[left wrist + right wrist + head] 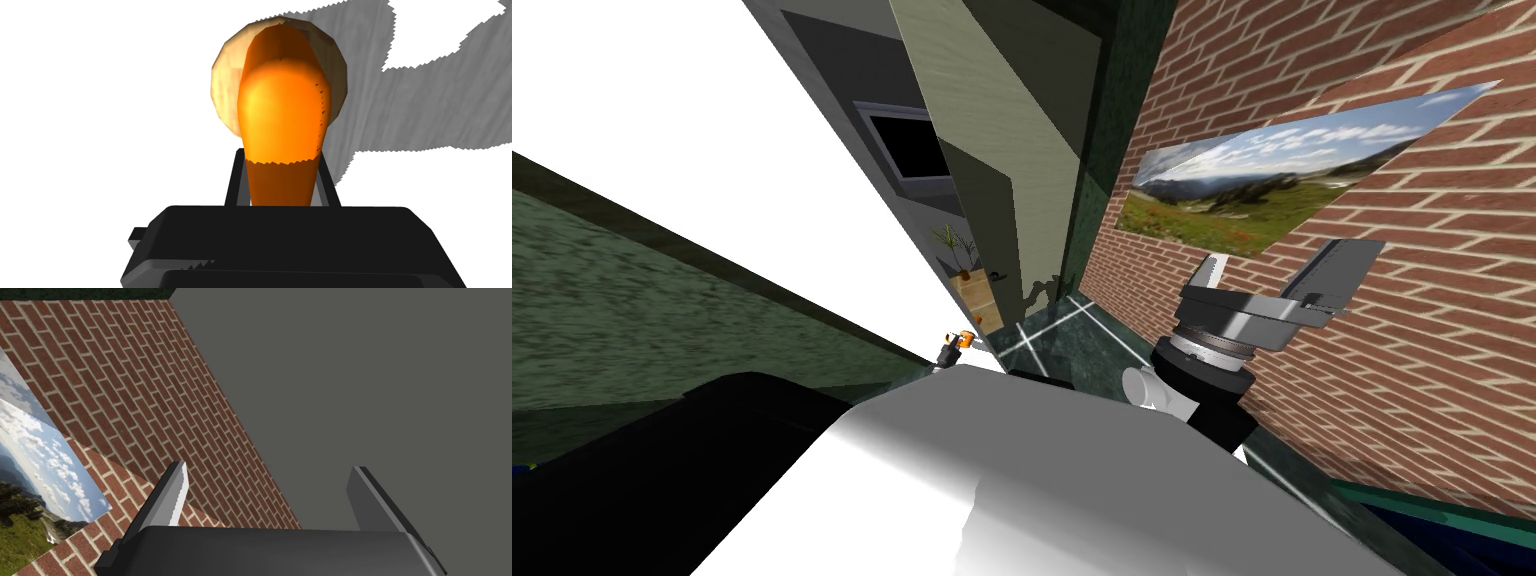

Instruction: Pull the door open

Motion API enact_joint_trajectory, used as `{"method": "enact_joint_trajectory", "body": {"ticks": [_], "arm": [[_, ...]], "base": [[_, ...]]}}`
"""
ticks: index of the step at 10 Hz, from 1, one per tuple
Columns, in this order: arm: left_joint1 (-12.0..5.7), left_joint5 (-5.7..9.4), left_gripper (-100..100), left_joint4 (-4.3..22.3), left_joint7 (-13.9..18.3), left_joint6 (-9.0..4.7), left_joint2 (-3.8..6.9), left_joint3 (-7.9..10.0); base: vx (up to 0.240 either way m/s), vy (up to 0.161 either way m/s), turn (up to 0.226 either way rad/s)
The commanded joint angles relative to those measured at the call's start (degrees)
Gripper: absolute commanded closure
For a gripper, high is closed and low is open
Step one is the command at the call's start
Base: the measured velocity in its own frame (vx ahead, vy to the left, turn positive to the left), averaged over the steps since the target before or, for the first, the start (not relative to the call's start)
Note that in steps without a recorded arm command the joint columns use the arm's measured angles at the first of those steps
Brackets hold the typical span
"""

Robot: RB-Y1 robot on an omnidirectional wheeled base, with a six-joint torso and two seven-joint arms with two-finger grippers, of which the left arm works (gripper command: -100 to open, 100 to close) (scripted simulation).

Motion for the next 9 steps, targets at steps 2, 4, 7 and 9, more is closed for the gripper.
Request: {"method": "enact_joint_trajectory", "body": {"ticks": [2,4,7,9], "arm": [[-2.58,0.46,100,1.5,-0.4,0.93,-0.27,-1.5],[-4.58,0.9,100,3.0,-0.6,1.2,-0.17,-2.27],[-6.72,1.36,100,4.7,-0.8,1.5,-0.07,-3.08],[-9.68,2.01,100,7.0,-1.1,1.92,0.07,-4.22]], "base": [[-0.204,0.017,-0.059],[-0.159,0.023,-0.052],[-0.155,0.032,-0.061],[-0.118,0.026,-0.063]]}}
